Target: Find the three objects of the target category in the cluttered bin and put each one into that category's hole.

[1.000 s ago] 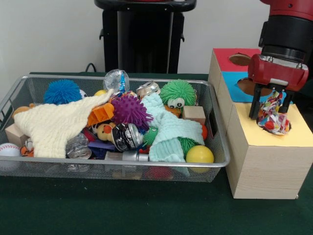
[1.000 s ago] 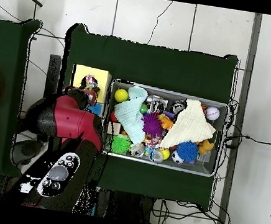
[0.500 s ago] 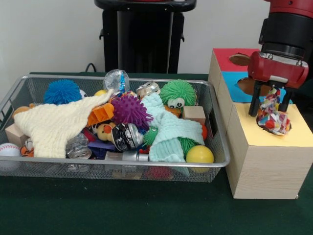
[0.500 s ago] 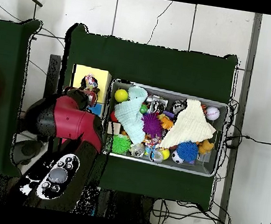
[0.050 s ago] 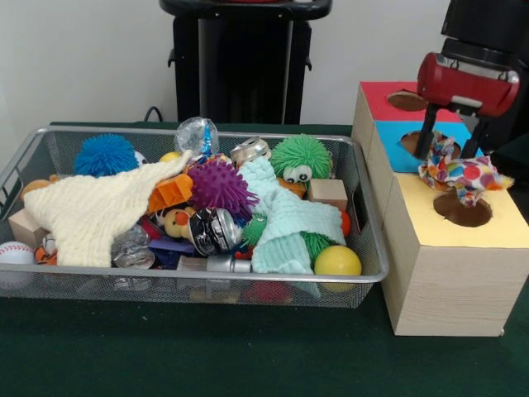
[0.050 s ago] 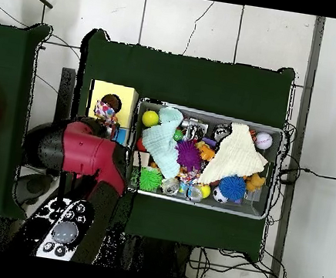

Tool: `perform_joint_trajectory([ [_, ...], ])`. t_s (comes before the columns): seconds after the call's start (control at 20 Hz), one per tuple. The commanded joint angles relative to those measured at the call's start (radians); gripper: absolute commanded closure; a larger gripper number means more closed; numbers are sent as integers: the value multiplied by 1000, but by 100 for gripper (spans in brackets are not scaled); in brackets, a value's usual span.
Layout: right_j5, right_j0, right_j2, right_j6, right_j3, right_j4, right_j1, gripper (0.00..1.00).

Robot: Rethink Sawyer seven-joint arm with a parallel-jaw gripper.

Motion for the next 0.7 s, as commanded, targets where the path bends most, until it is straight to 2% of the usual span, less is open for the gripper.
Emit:
perform_joint_trajectory([
  [0.05, 134, -19, 40, 192, 44, 0, -30, 0],
  [0.7, 141, -22, 48, 193, 43, -7, -40, 0],
])
